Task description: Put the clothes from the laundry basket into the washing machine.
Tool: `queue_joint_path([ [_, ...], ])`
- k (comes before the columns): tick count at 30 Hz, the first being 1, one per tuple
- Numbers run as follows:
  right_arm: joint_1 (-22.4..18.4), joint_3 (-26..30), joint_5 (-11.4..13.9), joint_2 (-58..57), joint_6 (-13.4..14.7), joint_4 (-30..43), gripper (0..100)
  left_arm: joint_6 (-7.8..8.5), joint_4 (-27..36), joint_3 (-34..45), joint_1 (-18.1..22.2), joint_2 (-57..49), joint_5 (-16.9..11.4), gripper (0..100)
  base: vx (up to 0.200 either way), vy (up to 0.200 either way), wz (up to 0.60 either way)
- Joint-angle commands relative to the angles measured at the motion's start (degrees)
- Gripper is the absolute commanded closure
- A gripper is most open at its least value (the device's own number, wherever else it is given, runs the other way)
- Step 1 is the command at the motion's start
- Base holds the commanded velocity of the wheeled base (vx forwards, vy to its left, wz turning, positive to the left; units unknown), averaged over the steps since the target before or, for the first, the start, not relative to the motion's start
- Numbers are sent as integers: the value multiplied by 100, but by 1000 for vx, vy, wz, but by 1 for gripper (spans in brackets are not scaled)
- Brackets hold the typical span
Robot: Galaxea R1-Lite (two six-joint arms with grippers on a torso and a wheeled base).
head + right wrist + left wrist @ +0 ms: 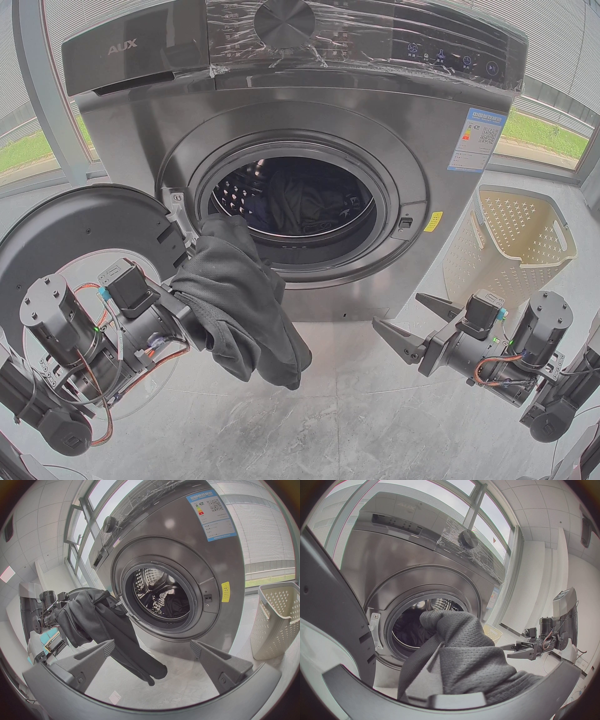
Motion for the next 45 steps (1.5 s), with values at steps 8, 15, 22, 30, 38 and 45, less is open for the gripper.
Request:
queue_joint_path([
  [8, 107, -3, 2, 11, 8, -1, 0, 200, -3, 71, -90, 353, 16, 100, 200, 0, 0],
  [15, 168, -3, 2, 11, 52, -1, 0, 209, -3, 71, -116, 380, 7, 100, 200, 0, 0],
  [22, 195, -3, 2, 11, 52, -1, 0, 156, -3, 80, -204, 388, 7, 100, 86, 0, 0],
  [30, 335, 76, 2, 2, 52, -1, 0, 130, -3, 1, -450, 529, 42, 100, 0, 0, 0],
  [38, 423, 67, -122, -59, 61, -1, 0, -19, -12, -527, -864, 1320, 183, 100, 0, 0, 0],
  [45, 423, 67, -139, -68, 79, -1, 0, -107, -3, -1098, -881, 1935, -63, 100, 0, 0, 0],
])
